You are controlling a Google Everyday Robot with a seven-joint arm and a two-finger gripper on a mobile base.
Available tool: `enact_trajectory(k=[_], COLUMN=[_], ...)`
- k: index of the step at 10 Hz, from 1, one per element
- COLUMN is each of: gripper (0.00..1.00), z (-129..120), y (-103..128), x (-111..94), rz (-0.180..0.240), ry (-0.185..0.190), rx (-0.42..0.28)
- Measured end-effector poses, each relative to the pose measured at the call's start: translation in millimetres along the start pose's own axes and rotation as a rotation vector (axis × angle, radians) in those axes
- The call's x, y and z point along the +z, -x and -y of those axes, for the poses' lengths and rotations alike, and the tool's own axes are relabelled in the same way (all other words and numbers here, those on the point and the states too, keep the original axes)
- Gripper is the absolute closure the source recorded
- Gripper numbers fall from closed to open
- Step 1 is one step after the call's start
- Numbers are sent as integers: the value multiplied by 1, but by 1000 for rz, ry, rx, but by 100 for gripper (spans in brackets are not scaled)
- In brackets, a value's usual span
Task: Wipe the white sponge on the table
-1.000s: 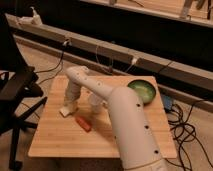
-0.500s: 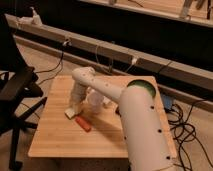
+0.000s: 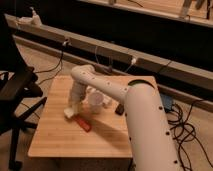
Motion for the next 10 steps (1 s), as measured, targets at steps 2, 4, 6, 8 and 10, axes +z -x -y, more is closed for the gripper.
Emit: enact_trajectory(k=[2, 4, 6, 8, 10], gripper=[100, 100, 100, 100, 100], z=[1, 1, 4, 5, 6], y=[9, 7, 9, 10, 10], x=[12, 38, 50, 55, 53], rz=[-4, 6, 17, 38, 34], ry=[21, 23, 19, 14, 14], rx=[-12, -21, -38, -42, -45])
